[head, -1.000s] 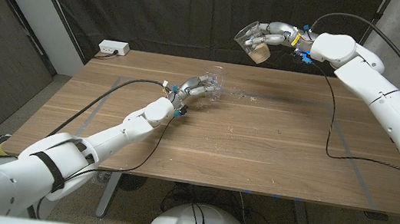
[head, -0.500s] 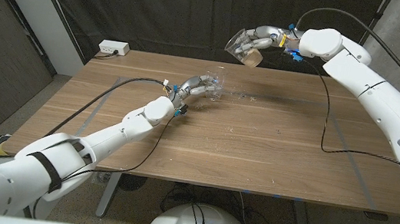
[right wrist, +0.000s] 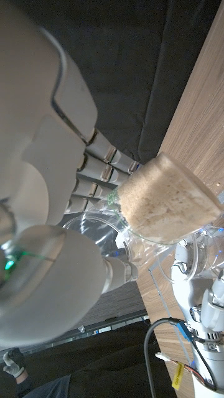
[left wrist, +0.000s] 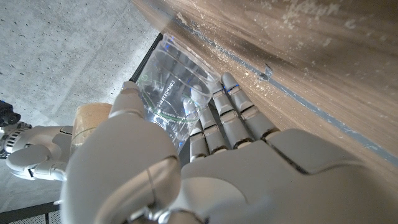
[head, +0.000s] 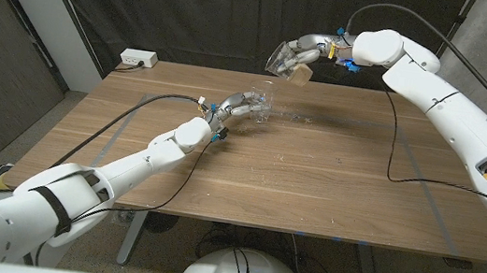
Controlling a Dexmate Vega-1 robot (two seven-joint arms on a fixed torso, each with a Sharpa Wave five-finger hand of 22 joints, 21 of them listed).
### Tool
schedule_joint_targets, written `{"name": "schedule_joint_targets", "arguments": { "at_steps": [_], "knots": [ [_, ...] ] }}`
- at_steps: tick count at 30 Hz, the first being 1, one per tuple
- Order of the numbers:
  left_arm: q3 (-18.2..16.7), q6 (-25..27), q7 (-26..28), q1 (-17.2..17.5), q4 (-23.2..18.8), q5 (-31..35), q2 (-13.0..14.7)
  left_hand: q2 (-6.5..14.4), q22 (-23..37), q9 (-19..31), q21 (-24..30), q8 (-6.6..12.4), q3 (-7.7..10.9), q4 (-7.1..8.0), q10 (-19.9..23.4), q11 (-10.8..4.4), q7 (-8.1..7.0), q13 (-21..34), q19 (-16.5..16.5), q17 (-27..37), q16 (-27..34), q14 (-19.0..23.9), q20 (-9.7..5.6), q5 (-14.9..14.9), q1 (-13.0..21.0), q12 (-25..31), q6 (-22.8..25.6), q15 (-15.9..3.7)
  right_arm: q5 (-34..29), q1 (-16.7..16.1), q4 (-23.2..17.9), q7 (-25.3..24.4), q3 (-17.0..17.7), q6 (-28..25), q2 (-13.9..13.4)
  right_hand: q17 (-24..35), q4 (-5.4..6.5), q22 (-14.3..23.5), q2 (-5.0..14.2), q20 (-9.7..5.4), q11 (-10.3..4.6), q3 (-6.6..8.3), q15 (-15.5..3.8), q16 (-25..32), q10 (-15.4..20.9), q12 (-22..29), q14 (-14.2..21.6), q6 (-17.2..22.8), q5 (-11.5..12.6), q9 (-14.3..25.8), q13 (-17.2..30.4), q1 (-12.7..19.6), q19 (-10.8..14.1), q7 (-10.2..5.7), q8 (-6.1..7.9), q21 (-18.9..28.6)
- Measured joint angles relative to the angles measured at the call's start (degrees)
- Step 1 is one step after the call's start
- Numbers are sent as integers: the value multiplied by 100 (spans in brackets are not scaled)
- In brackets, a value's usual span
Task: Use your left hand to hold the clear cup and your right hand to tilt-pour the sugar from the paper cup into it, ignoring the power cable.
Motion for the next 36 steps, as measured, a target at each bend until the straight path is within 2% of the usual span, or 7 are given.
{"name": "schedule_joint_targets", "arguments": {
  "at_steps": [14, 27, 36],
  "knots": [
    [53, -33, -50, -77, 97, 41, -22, 9, -2, 0, 0, 0, 0, 0, 22, -20, 0, 4, 0, 27, 0, 0, 0, 0, 9, -12, 0, 0, -559, 57, -90, 135, -167, 47, 147, -17, -16, -29, 0, 0, -31, 19, -19, 0, 31, -25, 38, 21, -3, -4, 30, 0, 0, -22, -6, 29],
    [135, -408, -117, -243, 517, 161, -145, 24, -1, 0, 0, 0, -16, -17, 24, -21, -2, 3, -22, 53, -56, -1, 22, -2, 24, -22, 2, 0, -1004, 64, -103, 181, -277, 165, 296, -25, 6, -32, -14, 0, -32, 41, -19, 0, 93, -44, 37, 74, -6, -11, 30, -15, 0, -32, -16, 44],
    [153, -520, -84, -226, 532, 229, -103, 24, -1, 0, 33, 33, -16, -17, 25, -22, -21, -1, -21, 53, -56, -1, 21, -3, 24, -23, 20, 0, -1185, 80, -59, 206, -295, 217, 376, -25, 6, -58, 25, -19, -32, 40, -18, 0, 93, -45, 37, 73, 1, -14, 28, -52, -23, -32, -17, 51]
  ]
}}
